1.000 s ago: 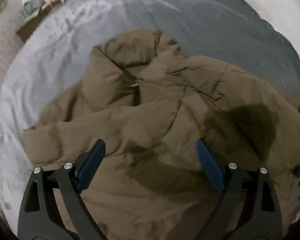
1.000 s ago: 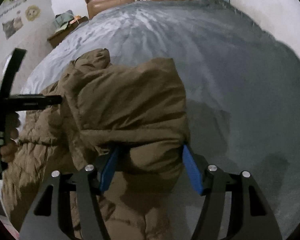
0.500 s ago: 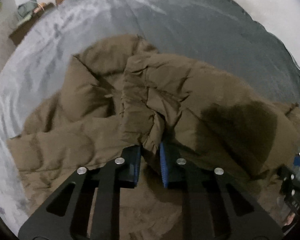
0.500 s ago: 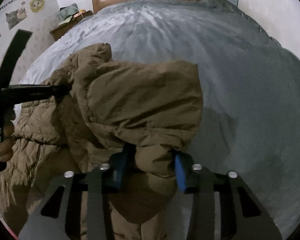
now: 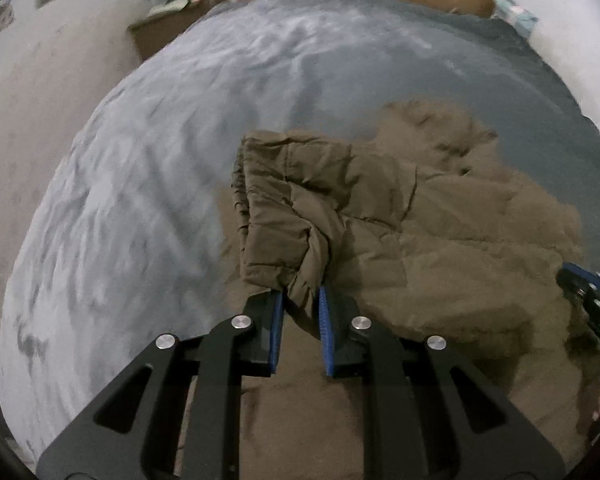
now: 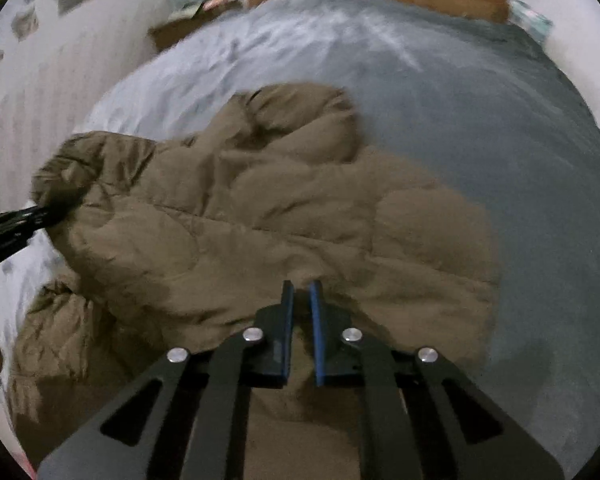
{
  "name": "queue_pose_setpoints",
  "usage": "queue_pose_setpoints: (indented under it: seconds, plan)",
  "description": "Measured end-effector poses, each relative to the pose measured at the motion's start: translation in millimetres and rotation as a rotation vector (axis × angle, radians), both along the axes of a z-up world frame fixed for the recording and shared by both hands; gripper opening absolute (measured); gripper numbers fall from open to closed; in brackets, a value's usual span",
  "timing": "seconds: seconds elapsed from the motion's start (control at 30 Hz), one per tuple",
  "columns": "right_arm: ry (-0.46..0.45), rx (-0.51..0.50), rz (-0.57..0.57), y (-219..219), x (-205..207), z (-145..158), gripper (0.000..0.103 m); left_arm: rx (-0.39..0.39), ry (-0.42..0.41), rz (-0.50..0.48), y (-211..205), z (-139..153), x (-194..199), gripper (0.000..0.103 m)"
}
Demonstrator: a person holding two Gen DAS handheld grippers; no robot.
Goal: Fold large clothes
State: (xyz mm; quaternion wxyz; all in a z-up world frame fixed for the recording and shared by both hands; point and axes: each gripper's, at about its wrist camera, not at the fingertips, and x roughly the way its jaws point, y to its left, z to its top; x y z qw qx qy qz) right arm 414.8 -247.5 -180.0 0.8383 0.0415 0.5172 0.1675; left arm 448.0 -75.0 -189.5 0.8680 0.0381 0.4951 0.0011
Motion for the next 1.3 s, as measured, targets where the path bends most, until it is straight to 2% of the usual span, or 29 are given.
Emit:
queue_pose_setpoints:
  seconds: [0.13,0.23,0.3,0.37,0.47,0.5,0.53,0.6,0.63,0.67,0.7,0.77,0.8,0.87,0.93,1.0,1.1,1.2,1.3]
  plan:
    - [0.029,-0.069,0.059,39,2,-14,0.008,0.021,0.040,0.012,11,-27,-12,0.017]
    - [0.048,-0.056,0.065,37,3,-13,0.008,0.019,0.058,0.005,13,-42,-15,0.017]
    - [0.055,-0.018,0.059,27,5,-6,0.008,0.017,0.053,-0.003,11,-38,-4,0.019]
    - [0.032,-0.004,0.042,14,1,3,0.011,0.003,0.046,-0.012,21,-26,-11,0.022]
    - [-0.014,0.021,0.005,-12,-2,22,0.011,-0.010,0.026,-0.012,29,-12,-20,0.034]
    - [-0.030,0.021,-0.011,-23,-3,29,0.012,-0.016,0.014,-0.006,31,-5,-19,0.042]
    - [-0.041,0.018,-0.030,-33,-4,33,0.012,-0.014,0.010,-0.006,34,1,-21,0.057]
    - [-0.050,0.013,-0.066,-49,-3,35,0.020,-0.010,-0.007,-0.014,33,8,-21,0.077]
    - [-0.051,0.017,-0.086,-55,-1,34,0.024,-0.001,-0.031,-0.022,28,15,-20,0.081]
    - [-0.050,0.023,-0.106,-61,2,32,0.035,0.007,-0.038,-0.030,25,18,-19,0.082]
    - [-0.047,0.024,-0.122,-64,5,30,0.041,0.008,-0.041,-0.039,20,23,-14,0.085]
    - [-0.042,0.025,-0.135,-65,9,23,0.041,-0.020,-0.038,-0.058,12,25,-5,0.087]
    - [-0.035,0.029,-0.137,-64,12,18,0.041,-0.034,-0.030,-0.082,5,23,0,0.086]
    - [-0.029,0.017,-0.139,-60,18,7,0.041,0.001,-0.024,-0.107,-5,20,3,0.068]
    - [-0.020,-0.029,-0.138,-51,28,-8,0.040,0.067,0.024,-0.121,-19,0,16,0.023]
    - [-0.003,-0.071,-0.134,-45,35,-20,0.035,0.094,0.095,-0.101,-21,-25,30,0.006]
    - [0.022,-0.124,-0.113,-36,43,-34,0.034,0.123,0.133,-0.081,-15,-47,40,0.001]
    - [0.051,-0.166,-0.074,-30,47,-45,0.034,0.100,0.180,-0.077,-10,-65,48,0.001]
    - [0.089,-0.146,-0.072,-32,53,-56,0.034,0.160,0.186,-0.104,-18,-76,49,0.001]
